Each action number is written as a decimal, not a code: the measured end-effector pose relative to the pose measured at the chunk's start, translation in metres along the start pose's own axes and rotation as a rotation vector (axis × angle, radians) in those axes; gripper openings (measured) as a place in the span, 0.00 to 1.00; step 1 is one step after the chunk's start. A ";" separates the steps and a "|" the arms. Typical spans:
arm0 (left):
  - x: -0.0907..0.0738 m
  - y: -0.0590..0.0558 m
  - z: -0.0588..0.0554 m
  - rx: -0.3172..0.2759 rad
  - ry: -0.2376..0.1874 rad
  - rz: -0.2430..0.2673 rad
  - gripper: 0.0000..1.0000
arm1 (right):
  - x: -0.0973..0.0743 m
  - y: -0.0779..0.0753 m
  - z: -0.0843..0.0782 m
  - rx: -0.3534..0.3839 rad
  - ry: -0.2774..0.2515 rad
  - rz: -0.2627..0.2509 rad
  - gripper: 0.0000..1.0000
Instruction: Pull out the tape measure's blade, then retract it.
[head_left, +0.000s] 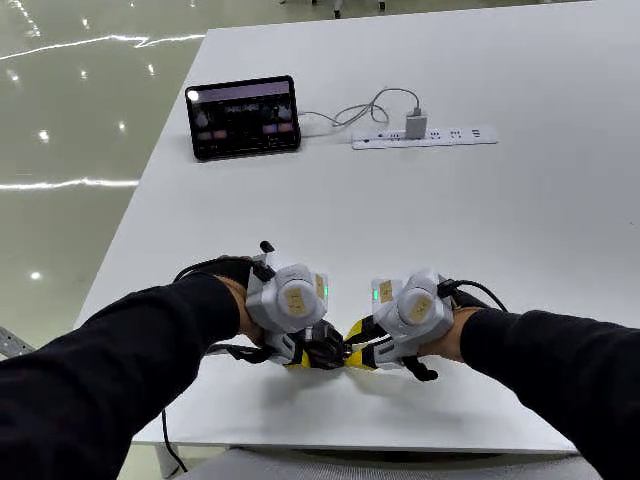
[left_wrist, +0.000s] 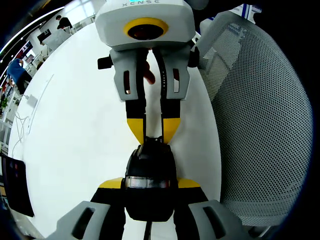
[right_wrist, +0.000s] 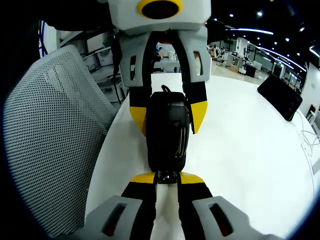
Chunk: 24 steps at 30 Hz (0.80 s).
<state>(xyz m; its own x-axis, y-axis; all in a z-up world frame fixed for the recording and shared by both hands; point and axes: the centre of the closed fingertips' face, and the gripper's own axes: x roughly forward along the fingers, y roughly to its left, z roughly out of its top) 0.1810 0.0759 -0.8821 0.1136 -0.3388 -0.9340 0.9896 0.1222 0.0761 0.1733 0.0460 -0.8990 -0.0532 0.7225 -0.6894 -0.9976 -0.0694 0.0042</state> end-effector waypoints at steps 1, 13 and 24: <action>0.000 0.000 0.000 0.000 -0.001 0.000 0.33 | 0.000 0.000 0.000 0.004 -0.001 0.000 0.11; 0.000 0.000 0.000 -0.001 -0.004 -0.003 0.33 | -0.001 0.001 -0.001 0.024 0.020 -0.001 0.08; 0.000 0.000 0.000 -0.002 -0.004 -0.001 0.33 | -0.007 0.002 -0.007 0.012 0.027 -0.013 0.09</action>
<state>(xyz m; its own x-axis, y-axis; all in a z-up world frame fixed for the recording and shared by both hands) 0.1807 0.0756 -0.8825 0.1133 -0.3429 -0.9325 0.9895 0.1234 0.0748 0.1721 0.0356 -0.8995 -0.0388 0.7043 -0.7089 -0.9987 -0.0517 0.0033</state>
